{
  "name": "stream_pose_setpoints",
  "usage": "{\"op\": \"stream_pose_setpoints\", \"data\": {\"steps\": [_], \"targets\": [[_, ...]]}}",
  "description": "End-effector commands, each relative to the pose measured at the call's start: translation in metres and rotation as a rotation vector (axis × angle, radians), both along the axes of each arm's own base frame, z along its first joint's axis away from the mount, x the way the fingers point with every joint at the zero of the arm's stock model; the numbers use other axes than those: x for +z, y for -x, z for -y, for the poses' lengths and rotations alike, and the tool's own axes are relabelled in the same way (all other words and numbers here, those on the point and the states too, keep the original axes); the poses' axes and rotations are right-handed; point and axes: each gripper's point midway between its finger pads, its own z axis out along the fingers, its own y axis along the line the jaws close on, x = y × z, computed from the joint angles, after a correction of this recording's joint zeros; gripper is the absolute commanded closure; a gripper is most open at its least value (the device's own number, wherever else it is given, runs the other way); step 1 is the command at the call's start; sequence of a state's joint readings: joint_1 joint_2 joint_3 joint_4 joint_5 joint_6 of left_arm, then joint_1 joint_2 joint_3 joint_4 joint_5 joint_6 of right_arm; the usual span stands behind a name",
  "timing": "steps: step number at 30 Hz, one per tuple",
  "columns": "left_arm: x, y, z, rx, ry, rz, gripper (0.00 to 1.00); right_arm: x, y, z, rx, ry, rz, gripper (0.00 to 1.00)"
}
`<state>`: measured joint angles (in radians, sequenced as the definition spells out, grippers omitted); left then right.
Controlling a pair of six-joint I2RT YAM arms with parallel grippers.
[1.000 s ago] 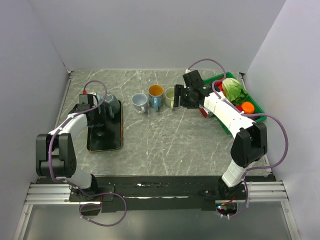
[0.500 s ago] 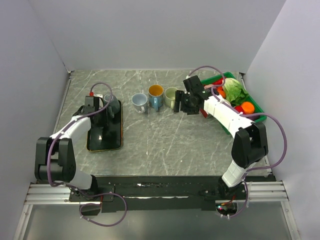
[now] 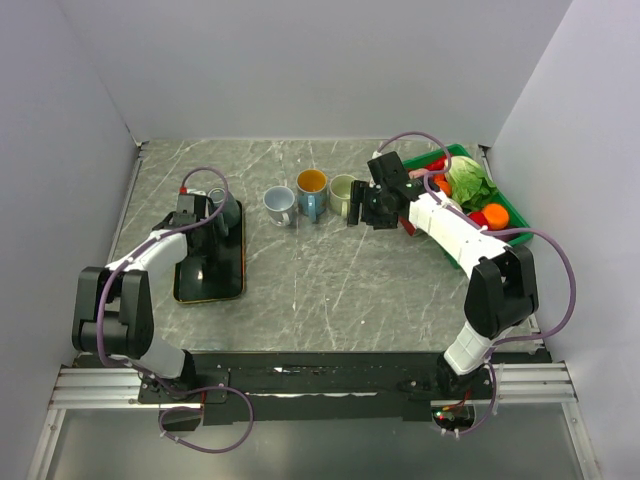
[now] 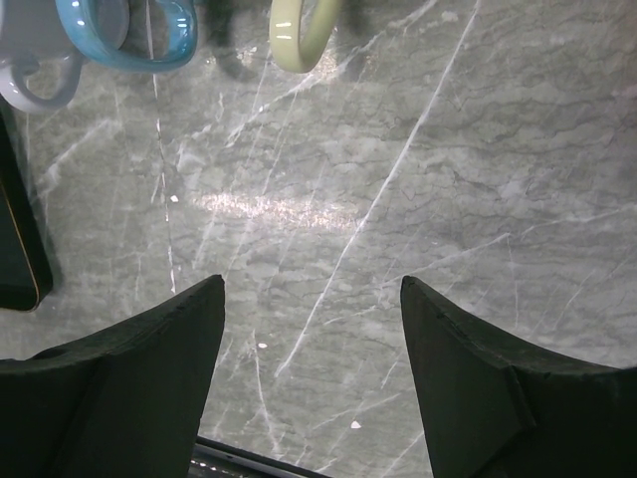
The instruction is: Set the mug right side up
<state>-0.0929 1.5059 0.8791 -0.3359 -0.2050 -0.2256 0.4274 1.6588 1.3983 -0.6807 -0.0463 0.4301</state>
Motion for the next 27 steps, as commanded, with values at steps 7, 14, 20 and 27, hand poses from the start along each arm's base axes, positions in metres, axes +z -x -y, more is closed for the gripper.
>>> {"op": "stream_pose_setpoints", "data": {"steps": [7, 14, 20, 27], "targets": [[0.018, -0.02, -0.006, 0.092, -0.006, 0.089, 0.63, 0.023, -0.004, 0.001, -0.016, -0.035, 0.066, 0.23], [0.023, -0.025, -0.006, 0.11, 0.007, 0.123, 0.63, 0.023, -0.007, -0.001, -0.011, -0.035, 0.062, 0.23], [0.025, -0.027, -0.006, 0.127, 0.013, 0.139, 0.68, 0.022, -0.008, -0.001, -0.009, -0.035, 0.061, 0.24], [0.025, -0.028, -0.008, 0.136, 0.006, 0.143, 0.87, 0.021, -0.009, -0.002, -0.007, -0.034, 0.058, 0.24]]}}
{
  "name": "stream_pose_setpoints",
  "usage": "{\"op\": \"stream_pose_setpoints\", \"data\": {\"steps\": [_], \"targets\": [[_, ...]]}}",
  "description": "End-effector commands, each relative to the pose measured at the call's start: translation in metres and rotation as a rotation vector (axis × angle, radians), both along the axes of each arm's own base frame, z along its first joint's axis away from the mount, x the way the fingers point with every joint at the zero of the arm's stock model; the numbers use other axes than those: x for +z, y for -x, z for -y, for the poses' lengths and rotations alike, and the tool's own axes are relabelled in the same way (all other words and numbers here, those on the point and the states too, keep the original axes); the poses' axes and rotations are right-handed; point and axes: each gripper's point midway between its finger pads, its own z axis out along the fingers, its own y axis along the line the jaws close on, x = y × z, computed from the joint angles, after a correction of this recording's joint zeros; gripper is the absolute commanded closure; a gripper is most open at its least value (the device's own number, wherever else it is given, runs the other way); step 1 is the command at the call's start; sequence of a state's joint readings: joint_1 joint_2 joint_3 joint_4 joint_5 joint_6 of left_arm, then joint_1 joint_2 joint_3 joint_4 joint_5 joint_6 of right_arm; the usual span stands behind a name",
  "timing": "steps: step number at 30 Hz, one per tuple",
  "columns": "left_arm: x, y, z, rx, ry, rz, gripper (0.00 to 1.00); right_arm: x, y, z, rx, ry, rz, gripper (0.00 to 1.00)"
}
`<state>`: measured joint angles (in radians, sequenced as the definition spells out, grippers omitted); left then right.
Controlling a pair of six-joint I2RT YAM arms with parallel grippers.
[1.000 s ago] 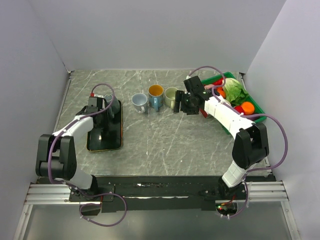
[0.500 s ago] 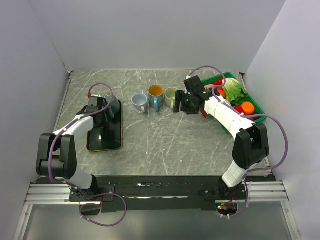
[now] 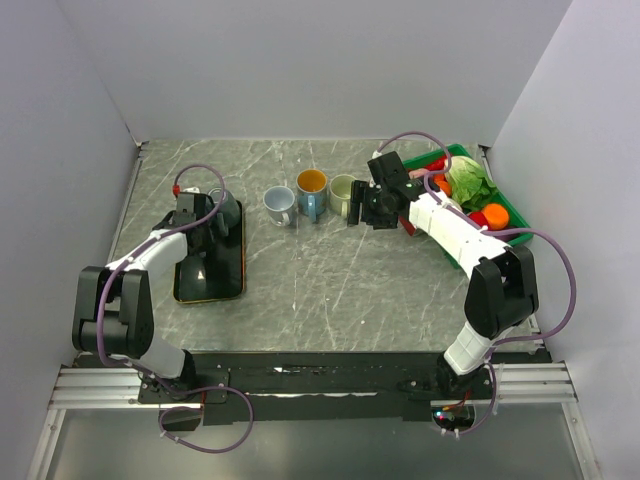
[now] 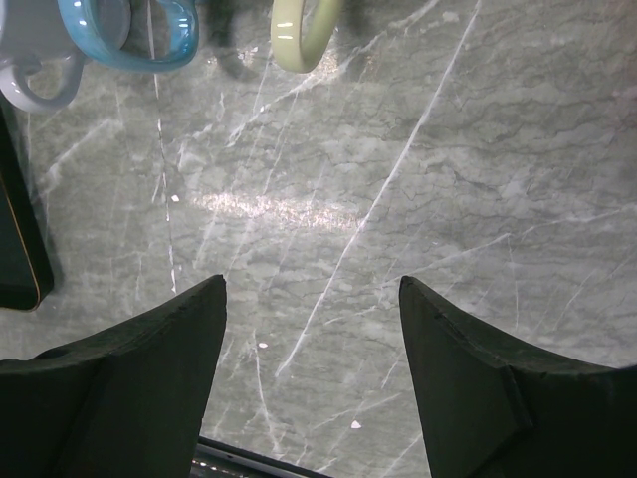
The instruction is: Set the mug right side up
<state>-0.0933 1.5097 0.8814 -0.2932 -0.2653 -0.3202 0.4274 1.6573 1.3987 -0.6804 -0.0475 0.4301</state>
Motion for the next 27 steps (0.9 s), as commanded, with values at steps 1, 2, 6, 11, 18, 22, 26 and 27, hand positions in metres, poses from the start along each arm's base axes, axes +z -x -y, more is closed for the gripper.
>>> {"op": "stream_pose_setpoints", "data": {"steps": [1, 2, 6, 11, 18, 22, 26, 27], "targets": [[0.02, -0.016, -0.002, 0.03, -0.009, 0.079, 0.91, 0.019, -0.009, -0.001, -0.01, -0.03, 0.055, 0.24], [0.019, -0.016, -0.003, 0.03, -0.011, 0.077, 0.96, 0.019, -0.009, -0.001, -0.008, -0.03, 0.054, 0.24], [0.025, -0.015, 0.0, 0.016, -0.002, 0.071, 0.99, 0.022, -0.008, -0.002, -0.006, -0.034, 0.054, 0.24], [0.058, 0.008, 0.012, 0.023, 0.06, 0.057, 0.99, 0.034, 0.001, -0.006, 0.017, -0.076, 0.063, 0.21], [0.163, 0.039, 0.061, -0.099, 0.361, 0.291, 0.99, 0.075, 0.029, -0.046, 0.209, -0.335, 0.13, 0.0], [0.226, 0.05, 0.091, -0.201, 0.544, 0.434, 0.99, 0.118, 0.055, -0.079, 0.387, -0.599, 0.187, 0.0], [0.299, 0.061, 0.123, -0.314, 0.777, 0.617, 0.99, 0.173, 0.092, -0.104, 0.587, -0.854, 0.262, 0.0], [0.326, 0.064, 0.131, -0.374, 0.83, 0.703, 0.99, 0.19, 0.102, -0.11, 0.636, -0.919, 0.261, 0.0]]}}
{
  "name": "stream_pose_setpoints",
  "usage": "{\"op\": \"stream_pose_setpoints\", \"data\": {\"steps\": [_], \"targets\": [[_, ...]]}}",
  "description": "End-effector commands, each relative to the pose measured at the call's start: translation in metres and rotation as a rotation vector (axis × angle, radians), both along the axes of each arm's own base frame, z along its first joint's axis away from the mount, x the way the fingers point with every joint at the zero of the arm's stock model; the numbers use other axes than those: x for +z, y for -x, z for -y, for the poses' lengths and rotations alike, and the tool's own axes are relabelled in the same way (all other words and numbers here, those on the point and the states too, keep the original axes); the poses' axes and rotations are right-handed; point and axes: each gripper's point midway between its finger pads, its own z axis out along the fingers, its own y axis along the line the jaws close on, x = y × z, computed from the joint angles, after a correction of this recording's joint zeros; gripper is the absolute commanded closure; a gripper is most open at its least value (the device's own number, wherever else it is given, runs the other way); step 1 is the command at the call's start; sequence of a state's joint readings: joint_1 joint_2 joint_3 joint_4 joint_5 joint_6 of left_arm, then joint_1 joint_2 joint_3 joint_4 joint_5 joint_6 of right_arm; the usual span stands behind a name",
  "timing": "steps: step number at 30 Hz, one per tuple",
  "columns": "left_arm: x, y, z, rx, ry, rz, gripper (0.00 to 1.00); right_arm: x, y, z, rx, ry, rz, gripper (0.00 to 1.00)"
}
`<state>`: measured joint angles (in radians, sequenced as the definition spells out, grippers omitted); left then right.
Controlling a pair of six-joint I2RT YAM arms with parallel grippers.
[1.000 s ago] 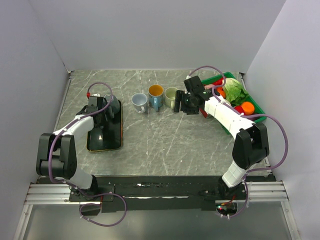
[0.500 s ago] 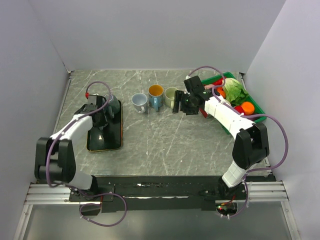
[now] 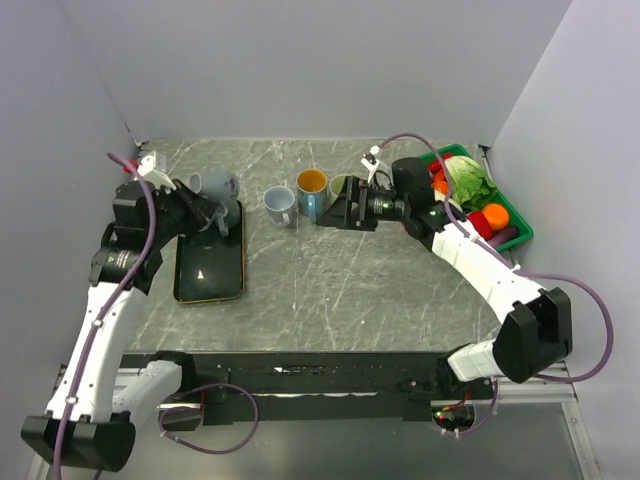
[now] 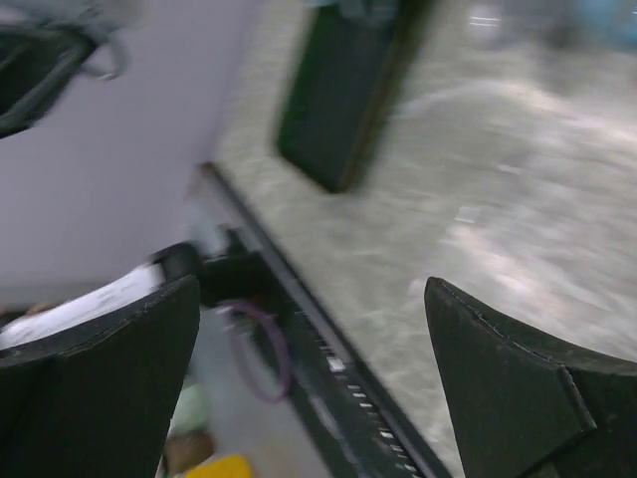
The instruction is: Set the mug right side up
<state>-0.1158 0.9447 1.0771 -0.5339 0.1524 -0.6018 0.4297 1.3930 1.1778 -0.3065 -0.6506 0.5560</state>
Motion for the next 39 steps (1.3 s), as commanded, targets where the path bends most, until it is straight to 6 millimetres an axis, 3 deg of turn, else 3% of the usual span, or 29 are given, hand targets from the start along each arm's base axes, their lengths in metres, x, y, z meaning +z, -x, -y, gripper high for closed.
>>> {"op": "stream_pose_setpoints", "data": {"steps": [1, 7, 11, 14, 25, 34, 39], "targets": [[0.109, 0.02, 0.056, -0.252, 0.357, 0.273, 0.99, 0.106, 0.041, -0.035, 0.278, -0.36, 0.205, 0.0], [0.178, 0.047, 0.085, -0.432, 0.49, 0.47, 0.99, 0.171, 0.059, -0.061, 0.322, -0.423, 0.383, 0.0], [0.205, 0.059, 0.101, -0.511, 0.53, 0.518, 0.99, 0.214, 0.065, -0.07, 0.339, -0.507, 0.469, 0.0], [0.22, 0.068, 0.11, -0.555, 0.578, 0.55, 0.99, 0.233, 0.07, -0.073, 0.348, -0.547, 0.523, 0.01], [0.244, 0.087, 0.122, -0.595, 0.724, 0.637, 0.99, 0.257, 0.075, -0.069, 0.23, -0.571, 0.618, 0.09], [0.234, 0.086, 0.132, -0.594, 0.723, 0.624, 0.99, 0.273, 0.083, -0.065, 0.19, -0.584, 0.671, 0.23], [0.236, 0.087, 0.133, -0.595, 0.714, 0.64, 0.99, 0.269, 0.082, -0.069, 0.187, -0.568, 0.641, 0.34]]}}
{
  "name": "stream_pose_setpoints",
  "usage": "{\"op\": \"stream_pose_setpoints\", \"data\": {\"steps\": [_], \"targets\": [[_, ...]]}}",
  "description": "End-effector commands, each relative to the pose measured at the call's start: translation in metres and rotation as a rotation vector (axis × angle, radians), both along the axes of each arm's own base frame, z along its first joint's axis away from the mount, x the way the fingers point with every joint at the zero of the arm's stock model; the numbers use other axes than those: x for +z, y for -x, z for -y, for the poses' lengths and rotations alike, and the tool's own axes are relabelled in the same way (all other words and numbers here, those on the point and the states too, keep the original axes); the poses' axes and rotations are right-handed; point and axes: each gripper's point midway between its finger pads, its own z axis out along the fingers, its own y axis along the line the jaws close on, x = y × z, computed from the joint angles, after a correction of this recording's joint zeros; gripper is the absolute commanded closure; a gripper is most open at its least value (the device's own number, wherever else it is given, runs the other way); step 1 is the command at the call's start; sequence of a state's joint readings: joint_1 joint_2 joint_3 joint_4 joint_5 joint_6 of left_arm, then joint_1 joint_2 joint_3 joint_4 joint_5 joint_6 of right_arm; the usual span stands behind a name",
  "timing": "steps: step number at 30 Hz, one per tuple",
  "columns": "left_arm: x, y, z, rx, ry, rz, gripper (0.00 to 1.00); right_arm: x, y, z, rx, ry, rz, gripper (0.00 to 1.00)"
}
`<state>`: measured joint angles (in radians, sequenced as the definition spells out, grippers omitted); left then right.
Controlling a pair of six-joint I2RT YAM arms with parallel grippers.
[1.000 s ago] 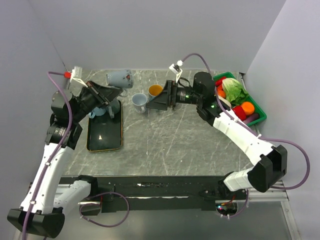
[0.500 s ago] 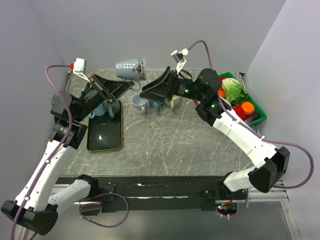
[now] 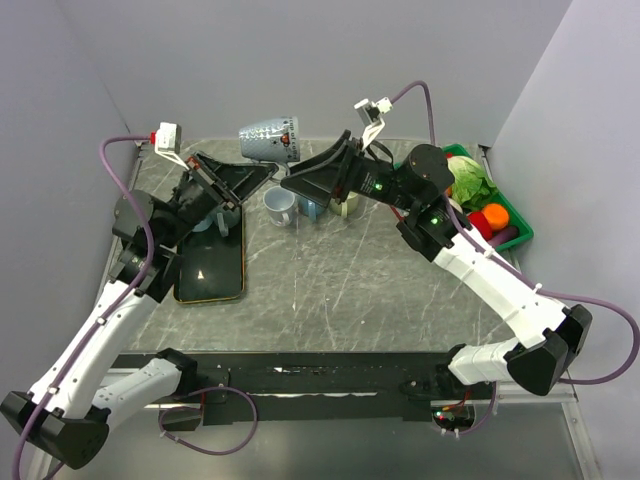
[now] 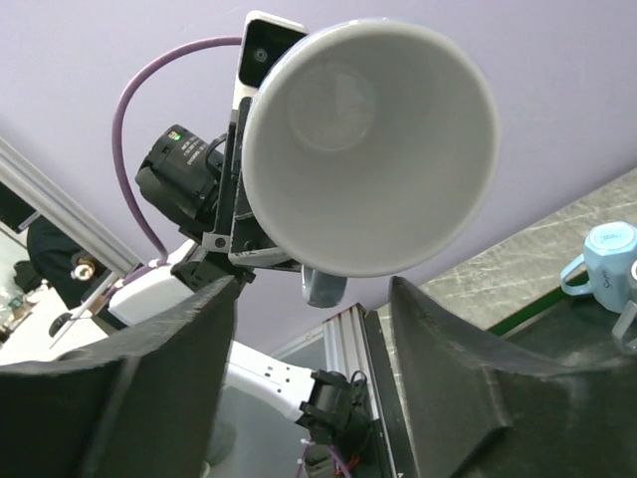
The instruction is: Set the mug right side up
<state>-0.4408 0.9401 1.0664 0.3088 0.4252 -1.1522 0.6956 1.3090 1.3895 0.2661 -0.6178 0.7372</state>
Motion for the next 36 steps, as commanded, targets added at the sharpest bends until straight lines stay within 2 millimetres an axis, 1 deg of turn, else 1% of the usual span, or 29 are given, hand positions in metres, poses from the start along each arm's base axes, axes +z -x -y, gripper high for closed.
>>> {"op": "stream_pose_setpoints", "data": {"steps": [1, 3, 4, 5, 6, 8, 14, 18, 19, 21, 22, 24, 28, 29, 30, 32, 33, 34, 35, 36], "targets": [[0.034, 0.016, -0.008, 0.024, 0.061, 0.133, 0.99, 0.03, 0.01, 0.007, -0.022, -0.051, 0.062, 0.35], [0.033, 0.015, -0.008, 0.026, 0.069, 0.133, 0.99, 0.029, 0.007, 0.006, -0.034, -0.043, 0.048, 0.41], [0.033, 0.017, -0.008, 0.023, 0.076, 0.132, 0.99, 0.03, 0.005, 0.004, -0.036, -0.04, 0.048, 0.46], [0.032, 0.017, -0.008, 0.023, 0.082, 0.135, 0.99, 0.03, 0.003, 0.003, -0.048, -0.037, 0.038, 0.55], [0.032, 0.018, -0.008, 0.023, 0.084, 0.137, 0.99, 0.028, 0.001, 0.003, -0.056, -0.036, 0.03, 0.57], [0.033, 0.019, -0.007, 0.021, 0.085, 0.141, 0.99, 0.028, 0.001, 0.001, -0.058, -0.048, 0.022, 0.59], [0.03, 0.021, -0.004, 0.013, 0.095, 0.14, 0.99, 0.031, 0.001, -0.005, -0.048, -0.079, 0.005, 0.58], [0.032, 0.022, -0.004, 0.012, 0.106, 0.147, 0.99, 0.031, 0.0, -0.008, -0.041, -0.092, -0.009, 0.62], [0.032, 0.022, -0.003, 0.011, 0.105, 0.144, 0.99, 0.028, -0.002, -0.008, -0.046, -0.096, -0.025, 0.69], [0.032, 0.023, -0.003, 0.01, 0.103, 0.148, 0.99, 0.027, -0.002, -0.009, -0.048, -0.098, -0.032, 0.78], [0.032, 0.024, -0.002, 0.008, 0.102, 0.148, 0.99, 0.027, -0.004, -0.008, -0.059, -0.1, -0.04, 0.9], [0.028, 0.021, -0.001, 0.012, 0.091, 0.137, 0.99, 0.026, -0.006, -0.007, -0.07, -0.105, -0.045, 1.0], [0.024, 0.02, 0.0, 0.013, 0.069, 0.129, 0.99, 0.023, -0.011, -0.003, -0.108, -0.106, -0.054, 1.0], [0.022, 0.02, 0.001, 0.014, 0.064, 0.122, 0.97, 0.023, -0.012, -0.003, -0.118, -0.109, -0.057, 1.0], [0.02, 0.019, 0.001, 0.017, 0.058, 0.121, 0.81, 0.023, -0.012, -0.001, -0.126, -0.113, -0.054, 1.0], [0.018, 0.018, 0.001, 0.02, 0.05, 0.121, 0.71, 0.022, -0.016, 0.002, -0.15, -0.12, -0.059, 1.0], [0.016, 0.016, 0.001, 0.03, 0.041, 0.118, 0.51, 0.022, -0.015, 0.003, -0.157, -0.123, -0.058, 1.0], [0.015, 0.016, 0.001, 0.032, 0.039, 0.115, 0.44, 0.023, -0.015, 0.005, -0.163, -0.127, -0.054, 1.0], [0.015, 0.016, 0.0, 0.037, 0.036, 0.117, 0.41, 0.022, -0.016, 0.006, -0.172, -0.128, -0.054, 1.0], [0.014, 0.015, 0.0, 0.04, 0.029, 0.118, 0.36, 0.023, -0.017, 0.009, -0.188, -0.134, -0.05, 1.0]]}}
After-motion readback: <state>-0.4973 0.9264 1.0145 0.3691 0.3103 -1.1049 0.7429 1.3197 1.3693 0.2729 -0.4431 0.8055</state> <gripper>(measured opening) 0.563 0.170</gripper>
